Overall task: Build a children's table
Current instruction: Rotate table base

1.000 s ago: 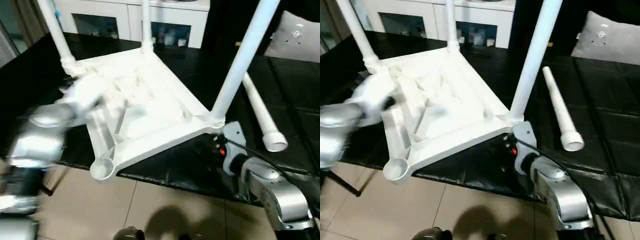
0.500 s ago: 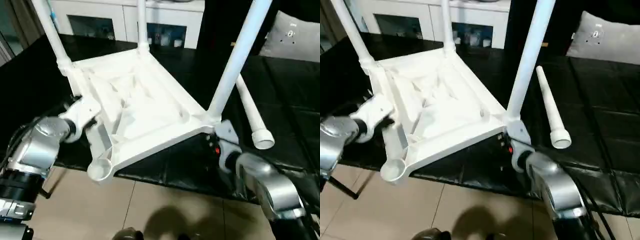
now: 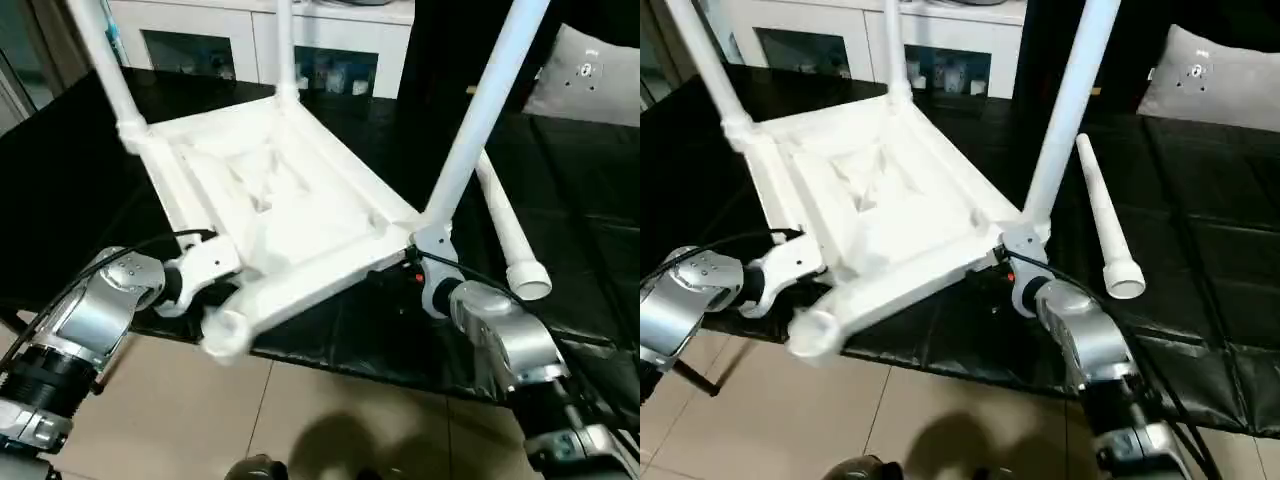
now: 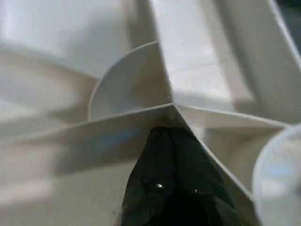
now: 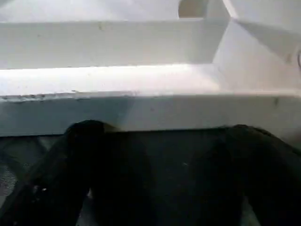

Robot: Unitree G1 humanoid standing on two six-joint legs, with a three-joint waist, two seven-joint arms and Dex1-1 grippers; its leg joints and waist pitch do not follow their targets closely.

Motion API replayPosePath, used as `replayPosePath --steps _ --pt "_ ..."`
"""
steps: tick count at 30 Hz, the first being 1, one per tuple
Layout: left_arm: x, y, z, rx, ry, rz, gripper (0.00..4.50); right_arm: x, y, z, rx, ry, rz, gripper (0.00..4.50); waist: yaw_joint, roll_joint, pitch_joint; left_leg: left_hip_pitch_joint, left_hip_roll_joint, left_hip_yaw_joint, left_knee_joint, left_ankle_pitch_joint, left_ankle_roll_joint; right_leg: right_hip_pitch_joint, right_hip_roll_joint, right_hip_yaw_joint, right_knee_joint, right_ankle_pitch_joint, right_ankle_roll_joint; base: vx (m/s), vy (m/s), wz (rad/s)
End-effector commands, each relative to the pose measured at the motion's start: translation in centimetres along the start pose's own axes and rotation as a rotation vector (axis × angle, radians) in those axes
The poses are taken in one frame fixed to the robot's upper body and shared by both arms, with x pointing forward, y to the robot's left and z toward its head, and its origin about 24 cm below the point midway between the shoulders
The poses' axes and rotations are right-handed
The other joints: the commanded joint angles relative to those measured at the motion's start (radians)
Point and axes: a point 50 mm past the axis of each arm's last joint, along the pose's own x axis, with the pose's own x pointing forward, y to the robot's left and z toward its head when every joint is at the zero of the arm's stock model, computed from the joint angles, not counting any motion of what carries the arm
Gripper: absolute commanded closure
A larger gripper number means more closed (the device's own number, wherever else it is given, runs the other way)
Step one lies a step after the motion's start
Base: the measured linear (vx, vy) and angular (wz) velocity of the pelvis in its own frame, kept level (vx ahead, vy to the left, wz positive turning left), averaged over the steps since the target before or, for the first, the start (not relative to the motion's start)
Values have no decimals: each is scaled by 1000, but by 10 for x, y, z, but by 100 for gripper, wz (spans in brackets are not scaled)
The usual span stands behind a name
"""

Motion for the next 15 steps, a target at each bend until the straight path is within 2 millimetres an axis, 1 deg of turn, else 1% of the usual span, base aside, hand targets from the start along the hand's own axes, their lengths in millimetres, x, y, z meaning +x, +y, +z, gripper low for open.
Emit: replayPosePath --steps 1,4,6,9,10,12,13,14,15 --pt "9 -16 9 30 -32 -158 445 5 -3 11 -12 -42 -15 0 1 9 -70 29 151 -82 -84 -241 -75 45 -169 115 -60 -223 -159 0 0 0" --pt "13 -25 20 47 -97 -269 445 9 -9 15 -12 -61 -38 0 -7 7 -71 25 146 -81 -80 -222 -61 50 -168 114 -60 -221 -169 0 0 0" --pt "15 -28 24 54 -117 -302 445 9 -10 16 -13 -63 -39 0 -7 8 -73 27 149 -78 -78 -211 -52 50 -165 114 -59 -213 -171 0 0 0" --pt "25 -37 40 55 -178 -373 445 10 -12 16 -21 -68 -43 0 -8 6 -74 29 150 -75 -78 -198 -49 49 -161 113 -56 -201 -175 0 0 0" --pt "26 -37 41 54 -183 -375 445 10 -12 16 -24 -68 -46 0 -8 4 -73 29 149 -75 -78 -198 -48 49 -161 112 -56 -201 -176 0 0 0" --pt "34 -34 48 53 -205 -343 445 10 -14 16 -28 -69 -56 0 -7 2 -73 25 145 -74 -74 -191 -37 53 -165 113 -61 -218 -174 0 0 0" --pt "37 -32 51 49 -215 -326 445 10 -15 16 -30 -69 -59 0 -6 2 -73 26 144 -73 -73 -189 -33 52 -165 113 -64 -225 -171 0 0 0" --pt "46 -23 58 45 -235 -244 445 10 -18 17 -37 -75 -69 0 -5 5 -73 26 143 -74 -71 -189 -28 53 -165 112 -65 -239 -165 0 0 0" --pt "47 -21 59 43 -238 -227 445 10 -19 17 -39 -77 -71 0 -6 2 -72 28 141 -71 -70 -200 -21 50 -158 108 -75 -266 -151 0 0 0"
